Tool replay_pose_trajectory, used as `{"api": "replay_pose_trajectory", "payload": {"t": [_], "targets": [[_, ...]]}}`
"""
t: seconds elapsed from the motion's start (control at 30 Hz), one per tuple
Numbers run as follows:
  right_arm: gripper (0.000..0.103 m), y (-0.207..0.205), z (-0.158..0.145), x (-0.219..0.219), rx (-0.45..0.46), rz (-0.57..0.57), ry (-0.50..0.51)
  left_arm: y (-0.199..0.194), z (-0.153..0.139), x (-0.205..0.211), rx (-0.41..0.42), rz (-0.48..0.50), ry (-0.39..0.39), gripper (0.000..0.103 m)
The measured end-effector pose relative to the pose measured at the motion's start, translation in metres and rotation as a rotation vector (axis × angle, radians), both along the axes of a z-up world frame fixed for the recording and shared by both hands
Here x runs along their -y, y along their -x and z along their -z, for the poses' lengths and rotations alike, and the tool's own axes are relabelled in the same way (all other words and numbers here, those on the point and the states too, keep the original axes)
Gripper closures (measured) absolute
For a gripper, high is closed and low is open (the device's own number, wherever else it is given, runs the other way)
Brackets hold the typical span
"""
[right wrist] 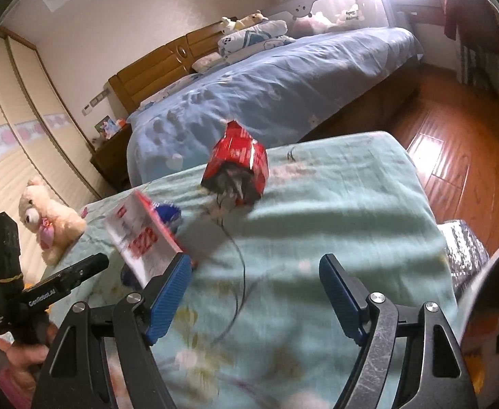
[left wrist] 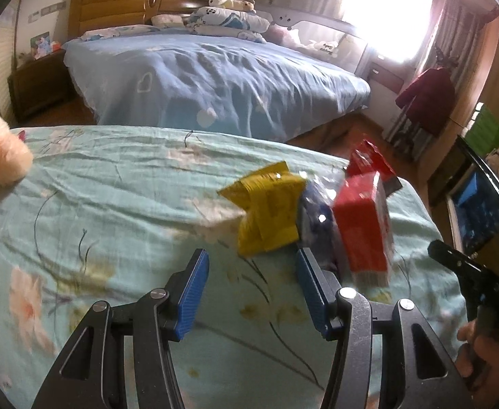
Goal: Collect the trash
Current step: 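Grasp the yellow snack bag with the left tool while the right tool grasps the red wrapper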
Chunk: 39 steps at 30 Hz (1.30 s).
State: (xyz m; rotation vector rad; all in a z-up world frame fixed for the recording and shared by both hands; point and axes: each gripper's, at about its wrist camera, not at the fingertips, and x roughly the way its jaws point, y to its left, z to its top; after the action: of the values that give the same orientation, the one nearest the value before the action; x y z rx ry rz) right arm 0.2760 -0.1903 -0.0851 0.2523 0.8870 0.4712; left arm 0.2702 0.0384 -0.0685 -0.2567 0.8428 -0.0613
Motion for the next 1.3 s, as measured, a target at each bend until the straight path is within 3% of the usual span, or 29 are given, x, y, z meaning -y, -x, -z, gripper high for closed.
{"api": "replay_pose_trajectory", "payload": {"t": [0.4, 0.47, 0.6, 0.63, 0.67, 0.73, 0.87, 1.3], "targets": [[0.047, -0.058, 0.01, -0.028, 0.002, -0.041, 0.052, -0.045, 0.014, -0.005, -0.003, 0.088, 0.044, 0.05], [0.056, -0.064, 0.012, -0.031, 0.003, -0.045, 0.058, -0.05, 0.017, -0.002, -0.002, 0.113, 0.04, 0.051], [0.095, -0.074, 0.018, -0.033, -0.025, -0.054, 0.049, -0.057, 0.021, 0.006, -0.002, 0.148, 0.032, 0.052], [0.097, -0.074, 0.018, -0.033, -0.026, -0.055, 0.047, -0.059, 0.022, 0.007, -0.001, 0.152, 0.03, 0.056], [0.098, -0.073, 0.017, -0.032, -0.02, -0.053, 0.042, -0.061, 0.023, 0.008, -0.002, 0.158, 0.031, 0.066], [0.103, -0.07, 0.014, -0.029, -0.006, -0.05, 0.036, -0.064, 0.025, 0.01, -0.01, 0.165, 0.01, 0.071], [0.103, -0.064, 0.012, -0.027, -0.004, -0.049, 0.031, -0.06, 0.023, 0.022, -0.008, 0.18, -0.046, 0.084], [0.103, -0.008, 0.002, -0.015, -0.013, -0.055, -0.016, 0.0, 0.005, 0.032, 0.026, 0.188, 0.005, 0.089]]}}
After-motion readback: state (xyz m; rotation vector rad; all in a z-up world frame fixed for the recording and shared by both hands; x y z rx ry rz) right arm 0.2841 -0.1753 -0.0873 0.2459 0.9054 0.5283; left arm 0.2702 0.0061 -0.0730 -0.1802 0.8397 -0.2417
